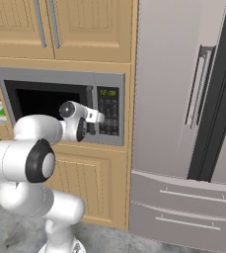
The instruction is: Place the sponge inside the microwave to prepare for sanitizing.
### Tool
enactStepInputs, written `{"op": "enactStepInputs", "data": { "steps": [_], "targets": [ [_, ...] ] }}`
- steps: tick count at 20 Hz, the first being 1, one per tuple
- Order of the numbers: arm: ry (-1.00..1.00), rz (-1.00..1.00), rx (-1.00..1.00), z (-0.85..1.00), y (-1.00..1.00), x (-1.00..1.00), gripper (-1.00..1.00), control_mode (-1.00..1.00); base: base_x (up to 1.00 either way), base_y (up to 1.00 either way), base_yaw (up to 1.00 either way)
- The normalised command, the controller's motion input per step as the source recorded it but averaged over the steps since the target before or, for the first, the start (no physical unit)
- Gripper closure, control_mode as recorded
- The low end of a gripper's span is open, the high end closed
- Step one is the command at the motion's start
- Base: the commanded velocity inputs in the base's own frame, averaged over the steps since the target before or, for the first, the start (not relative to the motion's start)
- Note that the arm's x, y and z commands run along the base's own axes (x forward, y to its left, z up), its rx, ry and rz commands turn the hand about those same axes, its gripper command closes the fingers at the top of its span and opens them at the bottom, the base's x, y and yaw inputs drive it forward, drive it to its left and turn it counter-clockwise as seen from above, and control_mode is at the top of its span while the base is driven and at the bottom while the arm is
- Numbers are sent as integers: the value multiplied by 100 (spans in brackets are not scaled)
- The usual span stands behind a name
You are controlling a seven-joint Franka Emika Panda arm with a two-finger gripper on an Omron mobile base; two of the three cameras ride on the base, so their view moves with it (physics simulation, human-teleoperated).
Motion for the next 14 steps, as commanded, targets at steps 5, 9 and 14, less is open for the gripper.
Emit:
{"op": "enactStepInputs", "data": {
  "steps": [5, 9, 14],
  "targets": [
    [-5, 0, 0, -8, 0, 29, -100, -100, 0, 0, 0],
    [-4, 0, 0, -1, 0, 27, -100, -100, 0, 0, 0],
    [-2, 0, 0, 0, 0, 31, -100, -100, 0, 0, 0]
  ]
}}
